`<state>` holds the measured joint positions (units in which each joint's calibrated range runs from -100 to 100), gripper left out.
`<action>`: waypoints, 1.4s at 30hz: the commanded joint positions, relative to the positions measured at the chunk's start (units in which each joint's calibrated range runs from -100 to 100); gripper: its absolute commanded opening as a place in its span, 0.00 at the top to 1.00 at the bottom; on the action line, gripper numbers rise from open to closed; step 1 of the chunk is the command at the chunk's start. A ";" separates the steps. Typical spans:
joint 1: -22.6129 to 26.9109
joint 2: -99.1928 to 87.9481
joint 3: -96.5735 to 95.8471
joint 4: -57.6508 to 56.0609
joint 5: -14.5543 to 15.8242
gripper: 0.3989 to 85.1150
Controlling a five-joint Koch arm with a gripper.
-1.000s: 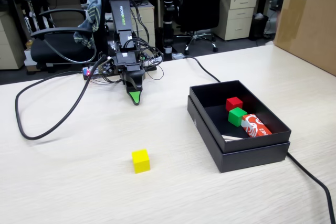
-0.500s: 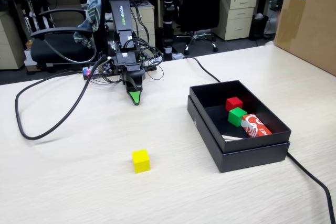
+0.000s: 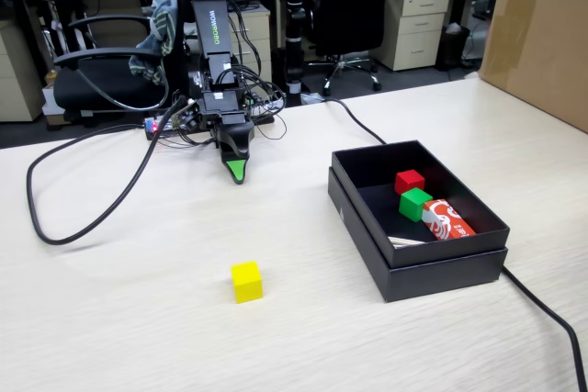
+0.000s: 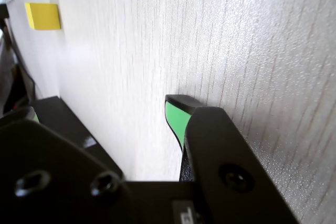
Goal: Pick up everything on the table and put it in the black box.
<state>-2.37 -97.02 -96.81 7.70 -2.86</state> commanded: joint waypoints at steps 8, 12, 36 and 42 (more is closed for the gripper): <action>0.00 0.58 -0.84 -0.75 0.05 0.44; 0.00 0.58 -0.84 -0.75 0.05 0.44; 0.05 0.12 0.61 -2.65 0.05 0.44; -0.10 -0.80 19.29 -21.92 1.07 0.45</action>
<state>-2.42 -97.28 -86.13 -6.39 -2.42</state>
